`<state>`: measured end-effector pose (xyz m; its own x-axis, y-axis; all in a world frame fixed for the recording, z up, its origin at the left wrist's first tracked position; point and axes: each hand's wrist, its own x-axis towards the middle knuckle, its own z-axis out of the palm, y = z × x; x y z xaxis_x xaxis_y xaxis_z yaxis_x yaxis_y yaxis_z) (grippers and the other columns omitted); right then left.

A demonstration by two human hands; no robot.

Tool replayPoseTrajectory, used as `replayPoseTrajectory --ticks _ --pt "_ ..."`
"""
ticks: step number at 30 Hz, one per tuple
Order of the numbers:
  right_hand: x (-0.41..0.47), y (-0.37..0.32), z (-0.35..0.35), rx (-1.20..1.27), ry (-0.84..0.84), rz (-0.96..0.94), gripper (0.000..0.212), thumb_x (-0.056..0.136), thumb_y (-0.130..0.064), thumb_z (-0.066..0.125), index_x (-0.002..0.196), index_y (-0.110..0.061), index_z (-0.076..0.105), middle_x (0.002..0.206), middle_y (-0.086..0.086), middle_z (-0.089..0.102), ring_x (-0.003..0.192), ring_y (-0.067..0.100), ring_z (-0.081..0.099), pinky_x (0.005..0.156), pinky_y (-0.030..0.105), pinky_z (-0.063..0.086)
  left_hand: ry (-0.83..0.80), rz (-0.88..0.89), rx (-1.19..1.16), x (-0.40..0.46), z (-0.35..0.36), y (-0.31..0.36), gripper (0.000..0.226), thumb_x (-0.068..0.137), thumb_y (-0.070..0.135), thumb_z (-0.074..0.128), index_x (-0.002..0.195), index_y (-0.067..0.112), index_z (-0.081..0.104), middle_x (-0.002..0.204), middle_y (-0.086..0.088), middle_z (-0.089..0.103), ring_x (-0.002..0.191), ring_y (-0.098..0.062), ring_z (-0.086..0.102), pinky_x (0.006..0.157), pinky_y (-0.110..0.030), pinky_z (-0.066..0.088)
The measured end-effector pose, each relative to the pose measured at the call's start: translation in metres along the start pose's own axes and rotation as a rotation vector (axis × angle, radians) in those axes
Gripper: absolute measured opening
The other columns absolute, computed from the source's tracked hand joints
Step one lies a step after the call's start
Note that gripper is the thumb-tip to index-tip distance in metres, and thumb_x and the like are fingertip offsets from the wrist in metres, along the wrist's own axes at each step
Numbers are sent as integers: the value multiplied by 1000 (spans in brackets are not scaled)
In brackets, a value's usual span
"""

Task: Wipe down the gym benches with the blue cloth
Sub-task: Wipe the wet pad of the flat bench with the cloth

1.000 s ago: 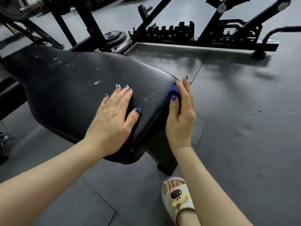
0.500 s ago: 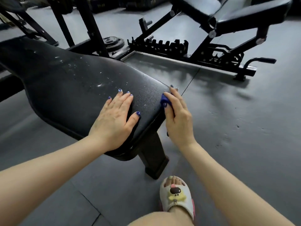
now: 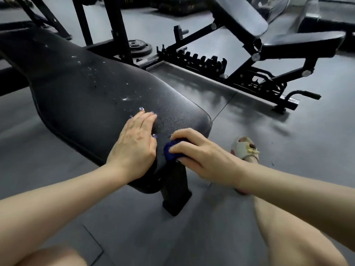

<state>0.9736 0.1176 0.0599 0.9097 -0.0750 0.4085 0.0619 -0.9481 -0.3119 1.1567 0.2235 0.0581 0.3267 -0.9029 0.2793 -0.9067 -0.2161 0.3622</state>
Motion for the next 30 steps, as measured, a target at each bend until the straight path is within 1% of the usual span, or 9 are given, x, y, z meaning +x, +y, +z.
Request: replayPoseTrajectory --ticks 5,7,12,14,16,21,23,25,30 --pt "6 64 -26 -11 60 123 20 93 -6 56 110 0 64 119 14 53 108 25 54 97 28 43 1 21 -4 -1 1 -1 60 89 26 31 147 11 32 155 0 29 148 -11 11 122 -34 8" --pt "8 68 -27 -17 42 107 20 92 -5 57 109 1 64 119 14 53 107 25 53 98 26 42 9 25 -8 -3 0 0 59 90 25 32 147 11 32 155 -1 30 148 -11 11 122 -35 9" --pt "25 42 -22 43 -287 -222 20 95 -8 56 113 0 61 126 15 49 109 30 50 99 32 41 55 -2 -27 -4 -1 0 59 89 24 37 147 10 34 154 -2 31 147 -12 13 120 -25 8" --pt "36 50 -32 57 -417 -362 21 96 -8 55 115 -1 61 129 16 49 112 29 50 100 30 41 57 -25 -27 -5 -2 1 59 90 23 38 147 9 33 154 -2 29 147 -11 10 117 -16 3" --pt "46 71 -45 36 -491 -454 21 97 -7 55 116 0 61 133 17 48 117 29 49 100 31 42 65 -47 -18 -6 -1 2 56 94 20 40 148 10 31 155 0 26 148 -9 6 116 -15 1" --pt "61 125 -66 8 -535 -603 28 99 -12 48 118 2 62 137 19 49 123 33 51 98 39 46 67 -108 8 -7 -2 9 58 92 23 41 148 13 31 156 3 24 147 -3 2 116 -12 0" --pt "70 139 -68 27 -559 -673 28 99 -13 47 119 2 61 138 18 49 123 33 52 97 41 47 51 -126 44 -8 -3 13 59 91 26 41 148 12 31 156 3 25 148 -4 2 118 -17 3" --pt "79 150 -70 40 -571 -724 26 99 -13 49 118 0 61 137 16 49 122 32 52 95 41 48 45 -152 99 -11 -3 17 59 92 30 38 147 10 32 157 1 25 148 -7 4 121 -24 6" --pt "99 165 -74 100 -574 -810 23 97 -11 54 116 -2 63 127 13 55 112 28 55 91 39 50 46 -315 277 -15 -4 28 65 93 44 31 147 8 33 156 -5 27 149 -12 8 121 -24 5"
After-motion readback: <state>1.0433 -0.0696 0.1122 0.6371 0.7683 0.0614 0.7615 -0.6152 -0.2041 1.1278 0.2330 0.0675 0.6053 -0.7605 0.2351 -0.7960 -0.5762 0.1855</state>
